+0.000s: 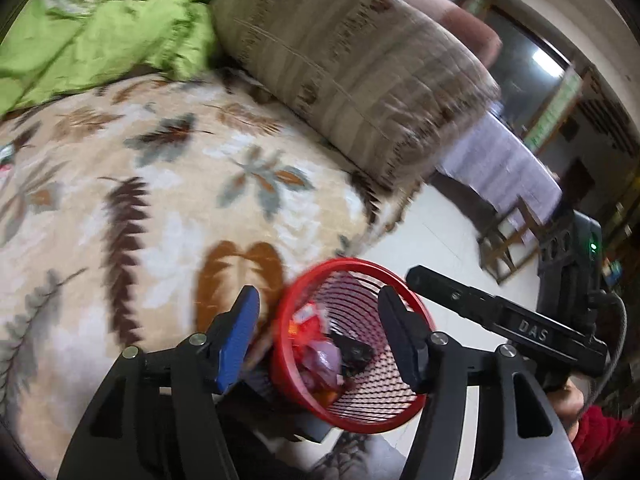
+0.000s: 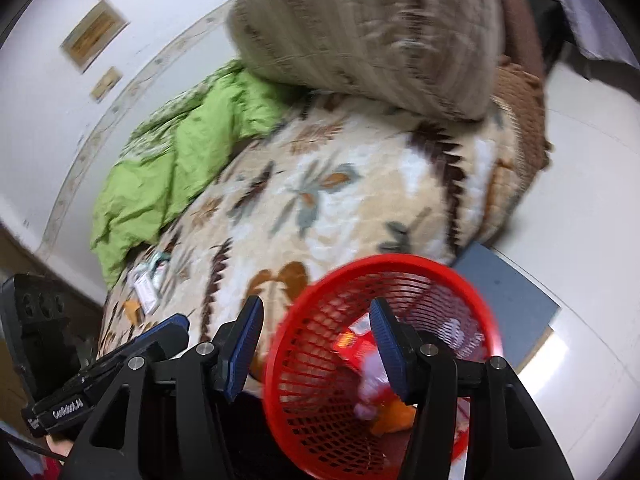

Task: Collect trash
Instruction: 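Move both open tools back over the bed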

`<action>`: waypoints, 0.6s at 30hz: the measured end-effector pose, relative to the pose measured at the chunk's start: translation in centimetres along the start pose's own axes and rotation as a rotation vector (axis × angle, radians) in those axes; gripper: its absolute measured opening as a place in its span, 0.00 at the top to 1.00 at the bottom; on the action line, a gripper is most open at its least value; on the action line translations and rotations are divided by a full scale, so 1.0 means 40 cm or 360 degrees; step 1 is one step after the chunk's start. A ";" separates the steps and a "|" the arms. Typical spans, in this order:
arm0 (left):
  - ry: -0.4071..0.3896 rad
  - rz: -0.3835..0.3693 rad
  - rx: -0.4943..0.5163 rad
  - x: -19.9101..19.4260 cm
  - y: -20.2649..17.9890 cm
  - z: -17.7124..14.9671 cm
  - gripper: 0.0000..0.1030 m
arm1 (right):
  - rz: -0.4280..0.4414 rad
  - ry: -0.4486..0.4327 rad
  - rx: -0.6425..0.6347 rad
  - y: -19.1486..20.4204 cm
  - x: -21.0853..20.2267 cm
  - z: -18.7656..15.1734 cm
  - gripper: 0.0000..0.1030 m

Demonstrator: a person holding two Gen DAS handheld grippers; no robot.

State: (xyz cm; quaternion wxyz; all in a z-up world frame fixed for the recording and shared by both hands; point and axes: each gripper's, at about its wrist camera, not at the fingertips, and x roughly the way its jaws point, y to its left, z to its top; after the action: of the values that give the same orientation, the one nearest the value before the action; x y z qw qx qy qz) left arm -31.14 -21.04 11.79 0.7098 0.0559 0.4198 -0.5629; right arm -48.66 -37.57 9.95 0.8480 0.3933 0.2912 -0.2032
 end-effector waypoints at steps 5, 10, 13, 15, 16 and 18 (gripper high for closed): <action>-0.0174 0.0265 -0.0189 -0.105 0.132 0.000 0.41 | 0.0127 0.0046 -0.0139 0.101 0.055 0.008 0.43; -0.0336 0.0528 -0.0465 -0.222 0.292 -0.015 0.41 | 0.0229 0.0143 -0.0289 0.218 0.134 0.004 0.43; -0.0386 0.0660 -0.0618 -0.285 0.390 -0.039 0.41 | 0.0302 0.0219 -0.0324 0.282 0.183 -0.005 0.43; -0.0413 0.0776 -0.0682 -0.318 0.444 -0.062 0.41 | 0.0334 0.0236 -0.0373 0.325 0.208 -0.012 0.43; -0.0415 0.0801 -0.0722 -0.332 0.471 -0.074 0.40 | 0.0341 0.0240 -0.0405 0.346 0.217 -0.017 0.43; -0.0385 0.0842 -0.0790 -0.347 0.519 -0.092 0.40 | 0.0351 0.0274 -0.0480 0.392 0.243 -0.028 0.43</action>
State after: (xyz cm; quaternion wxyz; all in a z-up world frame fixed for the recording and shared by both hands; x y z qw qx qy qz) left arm -15.74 -1.09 10.45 0.8669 -0.0782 0.4277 -0.2440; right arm -32.78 -28.26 11.63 0.8865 0.3073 0.3449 -0.0289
